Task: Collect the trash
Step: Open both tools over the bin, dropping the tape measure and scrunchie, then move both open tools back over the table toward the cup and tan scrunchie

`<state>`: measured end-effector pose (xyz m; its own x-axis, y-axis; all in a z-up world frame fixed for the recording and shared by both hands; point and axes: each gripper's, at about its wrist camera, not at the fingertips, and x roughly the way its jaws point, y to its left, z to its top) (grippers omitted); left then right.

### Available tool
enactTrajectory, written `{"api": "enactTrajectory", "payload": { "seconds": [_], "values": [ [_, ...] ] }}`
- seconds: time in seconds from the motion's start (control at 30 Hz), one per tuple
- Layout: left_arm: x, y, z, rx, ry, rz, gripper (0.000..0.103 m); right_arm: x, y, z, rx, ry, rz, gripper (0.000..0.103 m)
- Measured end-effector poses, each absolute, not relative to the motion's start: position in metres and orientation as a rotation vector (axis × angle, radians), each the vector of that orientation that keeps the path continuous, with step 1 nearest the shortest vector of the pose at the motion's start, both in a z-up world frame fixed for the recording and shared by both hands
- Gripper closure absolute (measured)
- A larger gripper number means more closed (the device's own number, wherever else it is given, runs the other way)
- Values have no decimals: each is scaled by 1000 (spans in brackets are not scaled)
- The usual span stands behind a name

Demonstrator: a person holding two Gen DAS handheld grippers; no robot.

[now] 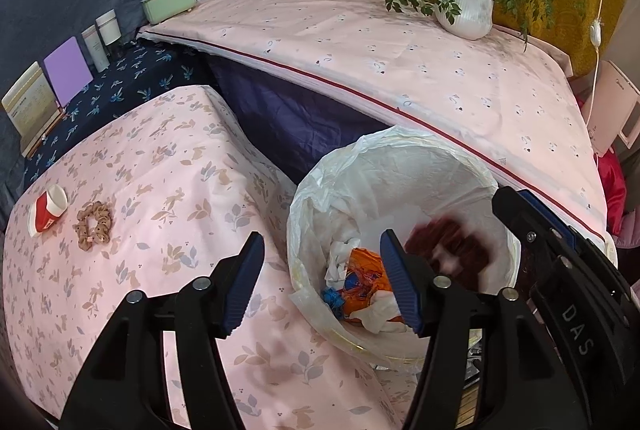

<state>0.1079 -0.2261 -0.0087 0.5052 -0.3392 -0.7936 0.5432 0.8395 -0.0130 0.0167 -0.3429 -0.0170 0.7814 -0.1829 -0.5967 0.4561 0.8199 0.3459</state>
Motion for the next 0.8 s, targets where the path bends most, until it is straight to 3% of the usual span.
{"api": "enactTrajectory", "payload": {
  "seconds": [0.3,0.8],
  "values": [
    [114,-205,-5,217,895,-503,40,21,-329,-10,479,578,-348,67],
    [121,-146,4,139,884,-427,40,31,-284,8,415,574,-284,66]
  ]
}}
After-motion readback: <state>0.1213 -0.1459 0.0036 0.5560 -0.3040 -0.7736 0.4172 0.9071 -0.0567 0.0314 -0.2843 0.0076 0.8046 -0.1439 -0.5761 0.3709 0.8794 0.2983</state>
